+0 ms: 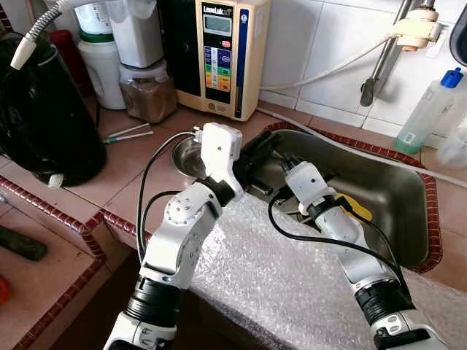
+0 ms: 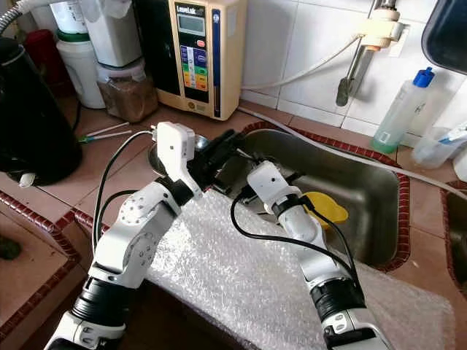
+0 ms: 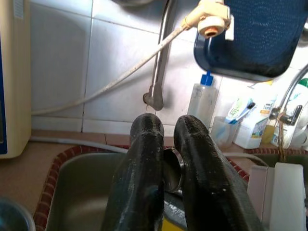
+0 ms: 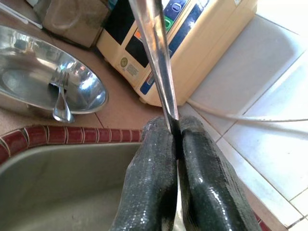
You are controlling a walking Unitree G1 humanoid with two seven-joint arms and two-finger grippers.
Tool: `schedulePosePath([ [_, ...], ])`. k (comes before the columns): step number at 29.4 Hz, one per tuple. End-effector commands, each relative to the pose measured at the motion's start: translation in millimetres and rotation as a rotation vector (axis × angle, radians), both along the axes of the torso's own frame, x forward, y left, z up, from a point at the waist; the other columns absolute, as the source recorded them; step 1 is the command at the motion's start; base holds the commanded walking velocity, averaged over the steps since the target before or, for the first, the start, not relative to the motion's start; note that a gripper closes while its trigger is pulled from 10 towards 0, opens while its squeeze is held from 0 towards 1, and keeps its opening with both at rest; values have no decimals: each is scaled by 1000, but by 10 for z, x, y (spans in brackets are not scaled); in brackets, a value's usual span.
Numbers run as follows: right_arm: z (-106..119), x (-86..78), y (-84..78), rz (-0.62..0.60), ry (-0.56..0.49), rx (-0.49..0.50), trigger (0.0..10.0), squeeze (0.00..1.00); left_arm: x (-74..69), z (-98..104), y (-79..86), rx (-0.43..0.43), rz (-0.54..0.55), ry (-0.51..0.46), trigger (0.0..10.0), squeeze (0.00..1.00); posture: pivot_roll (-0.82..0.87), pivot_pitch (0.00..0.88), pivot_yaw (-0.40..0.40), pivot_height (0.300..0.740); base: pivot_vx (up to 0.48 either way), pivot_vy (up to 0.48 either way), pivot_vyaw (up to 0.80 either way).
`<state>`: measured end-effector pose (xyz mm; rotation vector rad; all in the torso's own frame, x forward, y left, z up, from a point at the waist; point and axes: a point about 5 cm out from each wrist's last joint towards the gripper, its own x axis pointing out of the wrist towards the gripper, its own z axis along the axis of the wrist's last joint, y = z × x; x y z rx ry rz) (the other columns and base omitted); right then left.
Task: Kitchen organization
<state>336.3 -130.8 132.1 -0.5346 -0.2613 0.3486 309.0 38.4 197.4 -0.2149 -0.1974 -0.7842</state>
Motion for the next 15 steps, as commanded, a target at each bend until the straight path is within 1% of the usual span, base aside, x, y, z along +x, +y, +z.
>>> schedulePosePath([
  [1, 135, 59, -84, -31, -42, 38, 0, 0, -1, -87, 23, 25, 9, 32, 10000, 1000, 42, 0, -15, 740, 0, 0, 0],
  [12, 120, 93, -108, -39, -33, 8, 0, 0, 7, -94, 46, 38, 43, 26, 10000, 1000, 45, 0, -21, 740, 0, 0, 0],
  [15, 136, 109, -157, -63, -50, -19, 0, 0, -12, -102, 74, 20, 22, 54, 10000, 1000, 53, 0, -23, 740, 0, 0, 0],
])
